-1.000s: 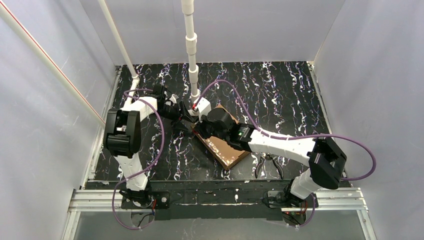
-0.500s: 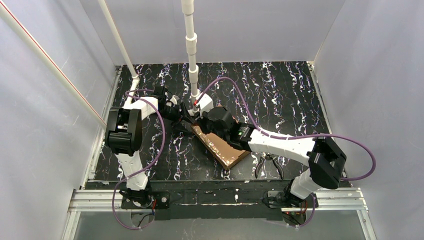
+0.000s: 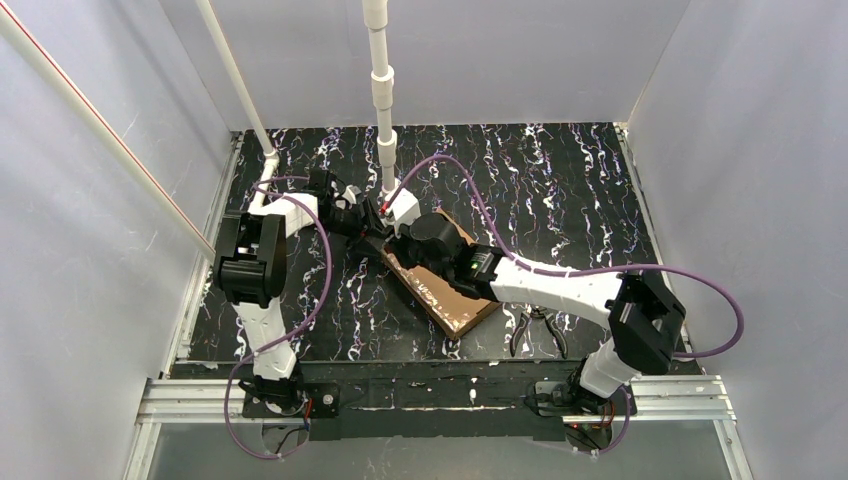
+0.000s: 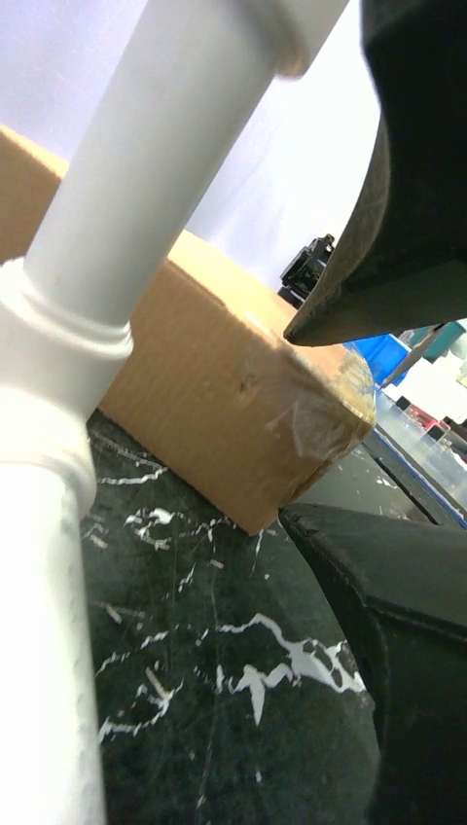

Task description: Unpack the express box

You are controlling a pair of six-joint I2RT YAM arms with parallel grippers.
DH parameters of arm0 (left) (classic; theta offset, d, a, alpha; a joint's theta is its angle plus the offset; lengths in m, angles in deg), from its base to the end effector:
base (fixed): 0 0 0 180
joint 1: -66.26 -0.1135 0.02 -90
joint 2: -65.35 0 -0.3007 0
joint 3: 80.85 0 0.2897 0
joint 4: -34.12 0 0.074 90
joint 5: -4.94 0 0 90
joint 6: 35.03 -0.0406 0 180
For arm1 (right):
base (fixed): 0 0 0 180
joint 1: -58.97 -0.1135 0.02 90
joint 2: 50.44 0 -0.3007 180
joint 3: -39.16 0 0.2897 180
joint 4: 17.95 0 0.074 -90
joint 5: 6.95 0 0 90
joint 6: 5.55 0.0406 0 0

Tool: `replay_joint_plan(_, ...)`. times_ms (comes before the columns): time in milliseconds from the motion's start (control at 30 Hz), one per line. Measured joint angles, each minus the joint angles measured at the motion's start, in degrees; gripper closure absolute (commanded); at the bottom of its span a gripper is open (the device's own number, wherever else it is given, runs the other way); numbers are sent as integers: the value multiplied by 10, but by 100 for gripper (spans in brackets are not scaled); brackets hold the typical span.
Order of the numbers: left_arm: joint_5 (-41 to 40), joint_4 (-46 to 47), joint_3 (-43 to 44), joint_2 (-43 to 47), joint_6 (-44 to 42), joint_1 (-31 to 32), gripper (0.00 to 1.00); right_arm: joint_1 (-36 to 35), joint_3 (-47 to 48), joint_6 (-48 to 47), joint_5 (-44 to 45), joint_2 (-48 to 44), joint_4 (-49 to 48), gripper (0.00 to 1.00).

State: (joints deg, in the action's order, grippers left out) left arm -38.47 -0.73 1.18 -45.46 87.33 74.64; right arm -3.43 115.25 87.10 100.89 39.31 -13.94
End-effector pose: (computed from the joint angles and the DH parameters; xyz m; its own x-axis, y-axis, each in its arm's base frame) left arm 0.4172 -0.0913 0.1638 -0.9732 -0.2284 -0.0268 -0.1202 0.6045 -0.7875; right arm 0.1998 0.3554 0.3116 -0.1732 -0.2364 -0.9561 -0.7011 0.7114 -0.0488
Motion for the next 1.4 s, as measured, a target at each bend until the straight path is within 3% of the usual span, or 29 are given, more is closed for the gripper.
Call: replay_joint_plan(1400, 15, 7, 0, -17, -4, 0, 51, -10, 25, -8, 32, 36, -13, 99)
